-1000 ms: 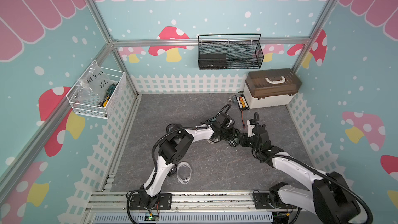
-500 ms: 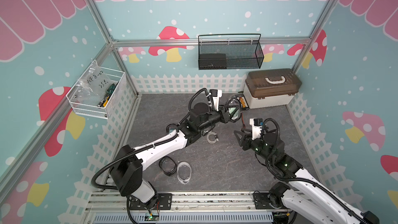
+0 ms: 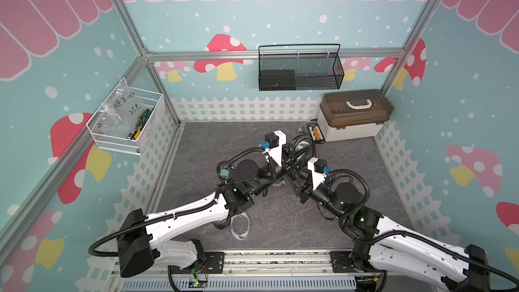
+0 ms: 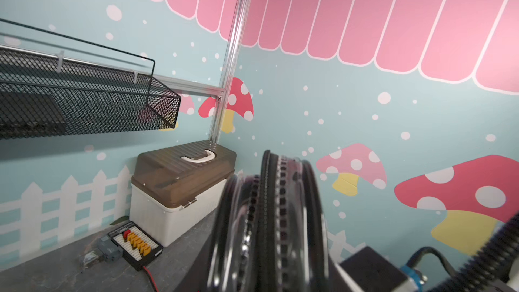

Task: Pack away charging kits
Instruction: Pick up the storage bag at the center of the board.

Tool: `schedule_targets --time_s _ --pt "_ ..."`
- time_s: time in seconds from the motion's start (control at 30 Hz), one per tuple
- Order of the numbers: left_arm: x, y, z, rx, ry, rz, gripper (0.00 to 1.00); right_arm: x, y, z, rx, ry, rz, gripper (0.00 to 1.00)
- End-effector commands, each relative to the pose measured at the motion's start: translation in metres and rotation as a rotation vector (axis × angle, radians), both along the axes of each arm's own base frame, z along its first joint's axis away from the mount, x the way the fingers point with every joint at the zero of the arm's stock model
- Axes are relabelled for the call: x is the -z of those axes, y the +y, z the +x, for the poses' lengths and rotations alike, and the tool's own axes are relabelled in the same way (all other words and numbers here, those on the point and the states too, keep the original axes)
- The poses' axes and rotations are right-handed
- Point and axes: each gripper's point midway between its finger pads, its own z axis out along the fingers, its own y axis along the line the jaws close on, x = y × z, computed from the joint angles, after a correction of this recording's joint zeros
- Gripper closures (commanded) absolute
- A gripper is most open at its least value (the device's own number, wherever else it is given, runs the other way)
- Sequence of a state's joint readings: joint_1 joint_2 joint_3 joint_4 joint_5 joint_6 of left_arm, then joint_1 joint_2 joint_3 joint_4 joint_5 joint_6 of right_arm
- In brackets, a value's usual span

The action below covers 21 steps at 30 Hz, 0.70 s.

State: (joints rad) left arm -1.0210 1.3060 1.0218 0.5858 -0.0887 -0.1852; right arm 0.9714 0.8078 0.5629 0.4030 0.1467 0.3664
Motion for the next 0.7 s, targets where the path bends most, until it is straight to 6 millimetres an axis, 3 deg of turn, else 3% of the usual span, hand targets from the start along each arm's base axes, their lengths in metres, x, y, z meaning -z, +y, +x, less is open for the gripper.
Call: schedule_targets --time_s 0.0,0.27,0.4,0.67 --pt "-0.028 0.013 -0.001 -0.074 -0.107 -0.022 1.0 -0.032 -0.008 -0.012 -0.015 -0.136 0.1 0.59" --pt "-0.034 0.009 -0.001 -0.088 -0.15 -0.023 1.0 -0.041 -0.01 -0.019 -0.042 -0.178 0.148 0.6" --pt "-0.034 0.008 -0.002 -0.08 -0.146 -0.037 1.0 -0.046 -0.011 -0.013 -0.008 -0.175 0.163 0.62" --pt "-0.031 0.005 0.0 -0.086 -0.142 -0.043 1.0 -0.056 0.003 -0.007 -0.03 -0.165 0.174 0.71"
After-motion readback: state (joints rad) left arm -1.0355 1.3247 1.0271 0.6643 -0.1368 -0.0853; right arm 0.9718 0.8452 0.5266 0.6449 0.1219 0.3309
